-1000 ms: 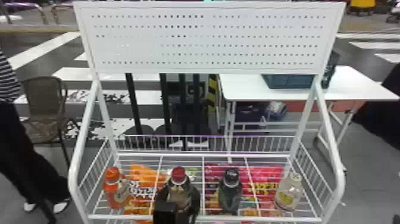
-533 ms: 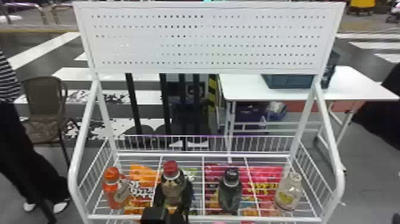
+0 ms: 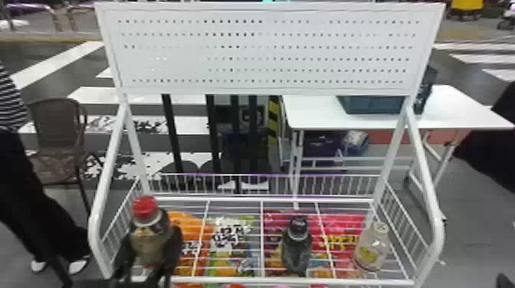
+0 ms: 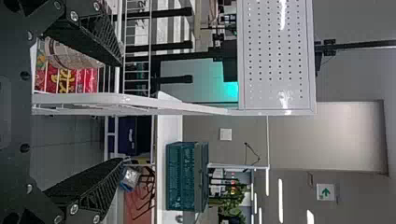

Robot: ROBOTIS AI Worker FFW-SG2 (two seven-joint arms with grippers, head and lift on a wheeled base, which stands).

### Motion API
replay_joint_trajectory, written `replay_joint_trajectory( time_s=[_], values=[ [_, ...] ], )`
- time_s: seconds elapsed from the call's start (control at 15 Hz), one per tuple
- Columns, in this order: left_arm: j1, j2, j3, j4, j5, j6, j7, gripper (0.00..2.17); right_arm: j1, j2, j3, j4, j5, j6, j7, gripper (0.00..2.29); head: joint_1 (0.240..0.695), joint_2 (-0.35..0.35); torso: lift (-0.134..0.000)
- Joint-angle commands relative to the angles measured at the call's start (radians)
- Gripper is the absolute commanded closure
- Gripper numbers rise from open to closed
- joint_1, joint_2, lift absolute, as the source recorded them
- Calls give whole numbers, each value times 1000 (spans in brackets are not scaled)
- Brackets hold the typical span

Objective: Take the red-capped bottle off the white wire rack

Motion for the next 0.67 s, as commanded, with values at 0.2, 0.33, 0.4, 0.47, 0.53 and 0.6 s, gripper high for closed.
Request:
replay_joint_trajectory(
  time_s=[0.2,0.33,0.4,0.47,0.53,0.6],
  values=[
    [184,-9,185,-173,7,-3,-99,1767,-9,1,25,5,13,0,-2,167,499,0,0],
    [201,-13,214,-184,12,-12,-122,1767,-8,1,25,5,13,0,-2,167,499,0,0],
    [204,-13,231,-184,23,-22,-130,1767,-8,-1,25,5,13,0,-2,167,499,0,0],
    [206,-15,242,-179,27,-22,-147,1764,-6,-1,25,5,15,0,-2,167,499,0,0],
    [207,-15,253,-172,38,-22,-150,1760,-3,-1,25,3,15,0,-2,167,499,0,0],
    [207,-15,260,-164,43,-31,-150,1760,0,1,25,0,15,0,-2,167,499,0,0]
  ],
)
